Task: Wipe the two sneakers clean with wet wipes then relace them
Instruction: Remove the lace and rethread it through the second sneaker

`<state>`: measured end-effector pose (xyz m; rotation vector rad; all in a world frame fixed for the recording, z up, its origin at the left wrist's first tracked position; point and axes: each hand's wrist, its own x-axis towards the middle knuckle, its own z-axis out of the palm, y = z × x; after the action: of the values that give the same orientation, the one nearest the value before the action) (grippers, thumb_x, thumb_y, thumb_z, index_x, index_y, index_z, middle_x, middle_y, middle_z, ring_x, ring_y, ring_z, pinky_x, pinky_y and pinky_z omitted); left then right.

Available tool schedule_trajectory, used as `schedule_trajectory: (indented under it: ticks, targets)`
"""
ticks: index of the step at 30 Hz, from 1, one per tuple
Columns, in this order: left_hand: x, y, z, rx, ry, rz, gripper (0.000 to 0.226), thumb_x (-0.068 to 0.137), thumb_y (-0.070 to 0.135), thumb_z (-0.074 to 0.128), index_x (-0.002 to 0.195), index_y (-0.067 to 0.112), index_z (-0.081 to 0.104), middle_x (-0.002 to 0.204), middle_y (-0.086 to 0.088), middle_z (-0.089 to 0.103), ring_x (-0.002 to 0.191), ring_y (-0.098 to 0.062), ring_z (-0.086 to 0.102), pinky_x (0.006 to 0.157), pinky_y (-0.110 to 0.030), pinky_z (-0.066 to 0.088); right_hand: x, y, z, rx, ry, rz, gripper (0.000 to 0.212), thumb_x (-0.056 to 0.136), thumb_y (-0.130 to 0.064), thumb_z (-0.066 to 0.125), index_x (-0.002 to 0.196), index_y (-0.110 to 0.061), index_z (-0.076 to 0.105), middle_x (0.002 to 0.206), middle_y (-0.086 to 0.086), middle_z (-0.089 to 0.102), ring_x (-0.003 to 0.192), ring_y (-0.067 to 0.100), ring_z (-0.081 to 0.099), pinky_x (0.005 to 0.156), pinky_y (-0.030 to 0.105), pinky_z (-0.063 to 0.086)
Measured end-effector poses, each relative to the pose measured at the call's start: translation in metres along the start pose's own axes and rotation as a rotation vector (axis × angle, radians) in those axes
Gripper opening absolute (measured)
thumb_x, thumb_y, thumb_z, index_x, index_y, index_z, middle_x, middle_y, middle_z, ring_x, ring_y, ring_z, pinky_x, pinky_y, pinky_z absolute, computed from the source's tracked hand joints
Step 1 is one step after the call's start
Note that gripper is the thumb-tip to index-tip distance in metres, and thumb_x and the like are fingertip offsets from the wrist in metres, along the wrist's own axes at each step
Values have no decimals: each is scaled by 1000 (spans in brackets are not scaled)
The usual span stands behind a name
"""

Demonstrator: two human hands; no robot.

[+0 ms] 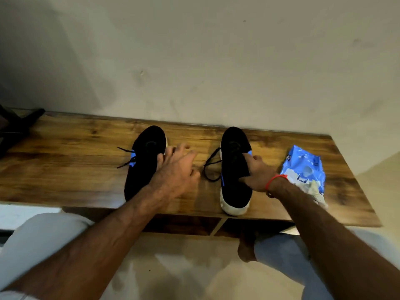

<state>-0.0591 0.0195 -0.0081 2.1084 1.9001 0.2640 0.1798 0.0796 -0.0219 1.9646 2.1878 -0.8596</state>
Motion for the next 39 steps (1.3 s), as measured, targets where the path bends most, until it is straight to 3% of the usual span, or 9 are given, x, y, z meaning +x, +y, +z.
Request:
schedule_trajectory:
  ticks: [5, 8, 10, 16, 20, 24, 30, 35, 39]
  targets:
    - [14, 13, 12, -235, -207, -47, 61, 99, 38, 61, 154, 25, 39, 146, -1, 52, 128, -19, 54, 97, -27, 46, -13, -15, 13, 42, -20, -157, 75, 85, -9, 65, 151, -16, 29, 137, 15, 38, 126, 35, 48, 106, 30, 36]
    - [13, 14, 12, -357, -318, -179, 68, 97, 32, 66, 157, 25, 33, 140, 0, 57, 87, -15, 73, 64, -27, 60, -20, -29, 24, 85, -86, -218, 78, 88, -22, 70, 152, -23, 25, 139, 10, 36, 127, 34, 46, 109, 39, 41]
    - [11, 9, 13, -414, -323, -211, 70, 97, 28, 68, 157, 29, 32, 140, 1, 57, 72, -14, 72, 53, -31, 61, -22, -32, 20, 138, -111, -214, 73, 91, -31, 68, 152, -27, 28, 137, 7, 39, 124, 31, 49, 105, 40, 45]
    - [10, 7, 8, -593, -255, -309, 43, 100, 29, 62, 142, 28, 53, 118, 1, 66, 80, -16, 73, 56, -36, 63, -23, -36, 9, 370, -69, -131, 46, 98, -40, 57, 140, -25, 49, 131, 2, 57, 107, 21, 62, 88, 40, 56]
    - [12, 7, 9, -556, -135, -272, 20, 96, 40, 66, 113, 28, 66, 107, 7, 65, 79, -11, 68, 47, -25, 54, -20, -47, 18, 383, 27, -122, 38, 91, -42, 67, 121, -21, 59, 109, -2, 61, 94, 16, 61, 71, 26, 50]
    - [19, 5, 12, -522, -60, -283, 11, 98, 31, 65, 100, 20, 66, 97, 8, 62, 84, -9, 60, 56, -21, 45, -9, -56, 14, 599, 0, -24, 23, 83, -36, 78, 96, -20, 66, 96, 2, 68, 83, 15, 63, 65, 27, 50]
    - [22, 8, 13, -566, -64, -315, 7, 95, 23, 68, 100, 19, 67, 102, 3, 66, 96, -14, 63, 77, -29, 52, -3, -50, 9, 831, -143, 53, 2, 92, -22, 67, 90, -21, 67, 92, 2, 68, 78, 19, 61, 78, 42, 54]
    - [24, 20, 8, -936, -116, -454, 12, 99, 18, 60, 92, 22, 69, 101, 4, 69, 89, -8, 61, 69, -23, 46, -8, -45, 4, 1000, -272, 68, 16, 75, -29, 60, 86, -17, 63, 95, 3, 63, 88, 21, 62, 92, 50, 51]
    - [23, 25, 7, -911, -165, -421, 11, 95, 17, 64, 92, 25, 70, 89, 6, 67, 80, -8, 59, 61, -21, 42, -13, -50, 5, 915, -305, 5, 14, 60, -32, 61, 71, -25, 64, 94, 2, 59, 90, 21, 54, 83, 41, 43]
